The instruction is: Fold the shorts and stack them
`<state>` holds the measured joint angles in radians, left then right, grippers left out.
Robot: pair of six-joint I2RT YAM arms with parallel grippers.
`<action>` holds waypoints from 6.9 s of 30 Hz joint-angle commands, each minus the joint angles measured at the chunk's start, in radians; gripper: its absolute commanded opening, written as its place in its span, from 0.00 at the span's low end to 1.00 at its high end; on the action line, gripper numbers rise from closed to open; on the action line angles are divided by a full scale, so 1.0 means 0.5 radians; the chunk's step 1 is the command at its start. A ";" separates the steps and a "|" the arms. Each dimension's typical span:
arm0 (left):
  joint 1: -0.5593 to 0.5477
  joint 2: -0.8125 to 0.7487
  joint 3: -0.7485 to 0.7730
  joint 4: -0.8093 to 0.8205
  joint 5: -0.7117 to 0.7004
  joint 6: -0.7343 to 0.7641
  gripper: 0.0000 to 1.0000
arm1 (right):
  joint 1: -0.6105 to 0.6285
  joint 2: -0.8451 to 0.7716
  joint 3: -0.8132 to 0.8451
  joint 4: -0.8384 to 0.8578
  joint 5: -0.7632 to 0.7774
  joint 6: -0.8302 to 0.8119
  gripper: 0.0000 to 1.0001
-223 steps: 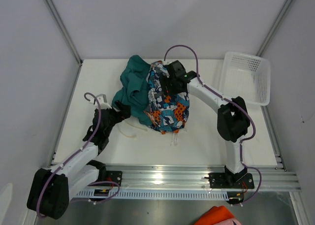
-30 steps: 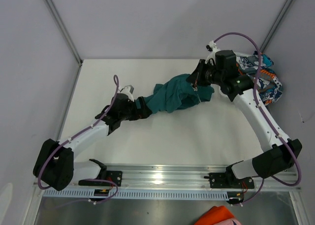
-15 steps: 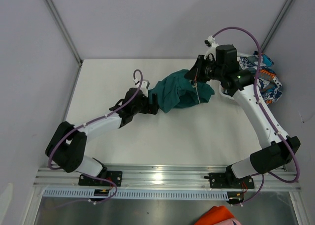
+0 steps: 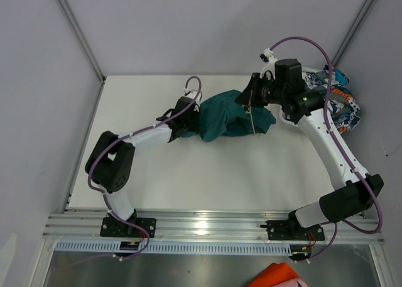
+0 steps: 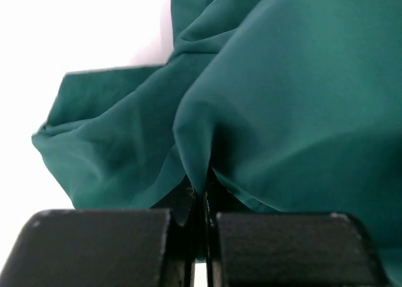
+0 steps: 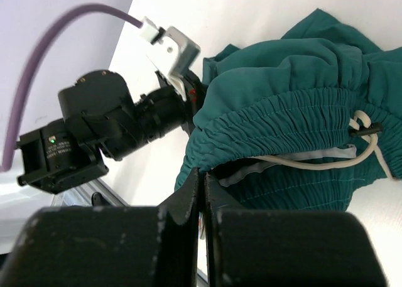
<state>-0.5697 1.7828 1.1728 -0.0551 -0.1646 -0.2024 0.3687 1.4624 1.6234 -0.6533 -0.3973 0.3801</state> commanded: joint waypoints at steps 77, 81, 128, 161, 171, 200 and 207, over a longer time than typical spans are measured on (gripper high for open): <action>0.336 -1.001 -0.482 -0.353 -0.701 -0.613 0.00 | -0.308 -0.430 -1.111 0.377 0.451 0.132 0.00; 0.336 -1.108 -0.863 -0.316 -0.775 -0.727 0.03 | -0.430 -0.513 -1.173 0.346 0.522 0.120 0.00; 1.324 -0.829 -1.134 0.331 0.657 -0.988 0.88 | -0.151 -0.756 -2.108 0.500 0.718 0.203 0.00; 1.296 -0.381 -0.941 0.236 0.903 -0.773 0.41 | -0.133 -0.661 -2.096 0.576 0.767 0.188 0.00; 1.238 -0.479 -0.898 0.233 0.814 -0.743 0.00 | -0.145 -0.664 -2.084 0.561 0.785 0.185 0.00; 1.063 -0.848 -0.977 -0.074 0.670 -0.838 0.61 | -0.179 -0.661 -2.090 0.598 0.767 0.194 0.00; 0.992 -0.752 -0.950 -0.114 0.590 -0.847 0.60 | -0.179 -0.651 -2.093 0.604 0.767 0.194 0.00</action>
<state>-0.0570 1.3907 0.6567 -0.0971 0.1593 -0.6281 0.2840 1.1370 0.5743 -0.3721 -0.0319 0.4782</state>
